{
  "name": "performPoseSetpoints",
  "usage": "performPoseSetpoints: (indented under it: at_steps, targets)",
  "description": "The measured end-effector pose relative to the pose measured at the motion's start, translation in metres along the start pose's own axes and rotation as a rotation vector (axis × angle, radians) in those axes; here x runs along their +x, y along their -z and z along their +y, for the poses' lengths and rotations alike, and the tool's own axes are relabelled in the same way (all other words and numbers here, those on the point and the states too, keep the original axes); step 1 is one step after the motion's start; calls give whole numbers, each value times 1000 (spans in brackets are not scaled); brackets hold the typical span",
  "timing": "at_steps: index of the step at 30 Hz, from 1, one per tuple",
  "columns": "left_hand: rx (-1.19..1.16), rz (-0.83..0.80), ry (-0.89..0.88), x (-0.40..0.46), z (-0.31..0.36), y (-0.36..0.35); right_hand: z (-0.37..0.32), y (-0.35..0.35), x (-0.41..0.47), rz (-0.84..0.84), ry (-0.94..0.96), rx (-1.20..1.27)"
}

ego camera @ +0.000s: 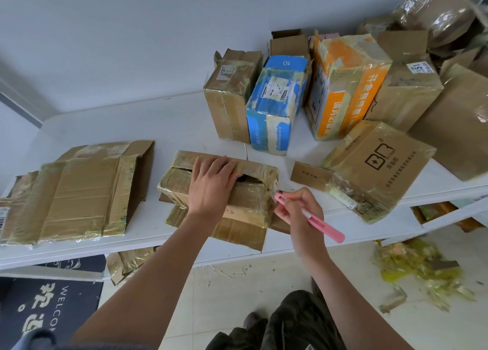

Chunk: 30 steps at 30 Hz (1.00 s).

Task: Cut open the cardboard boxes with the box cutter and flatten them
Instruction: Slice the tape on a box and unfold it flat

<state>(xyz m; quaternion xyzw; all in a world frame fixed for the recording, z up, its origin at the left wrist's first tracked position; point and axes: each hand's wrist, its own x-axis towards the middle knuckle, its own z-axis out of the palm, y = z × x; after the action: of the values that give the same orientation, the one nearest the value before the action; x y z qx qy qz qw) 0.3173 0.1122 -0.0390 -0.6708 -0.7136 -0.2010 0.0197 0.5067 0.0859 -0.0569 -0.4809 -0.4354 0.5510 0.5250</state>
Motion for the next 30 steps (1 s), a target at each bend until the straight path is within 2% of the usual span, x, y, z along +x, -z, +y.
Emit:
performPoseSetpoints:
  at_steps: [5, 7, 9, 11, 17, 23, 30]
  targets:
    - [39, 81, -119, -2, 0, 11, -1, -1, 11, 132, -67, 134]
    - [-6, -9, -191, 2, 5, 15, 0, -4, 17, 138, -70, 130]
    - [-82, -160, -175, 10, 12, 17, 2, -8, 22, 123, -55, 103]
    - [-149, -241, -120, 16, 17, 16, 4, -10, 26, 117, -28, 60]
    - [84, -282, -57, 33, 25, 14, 3, -12, 32, 139, 6, -30]
    - [74, -164, -42, 30, 25, 9, 4, -13, 27, 112, 19, -33]
    - [6, -61, -9, 26, 28, 6, 8, 0, 11, 9, -74, 99]
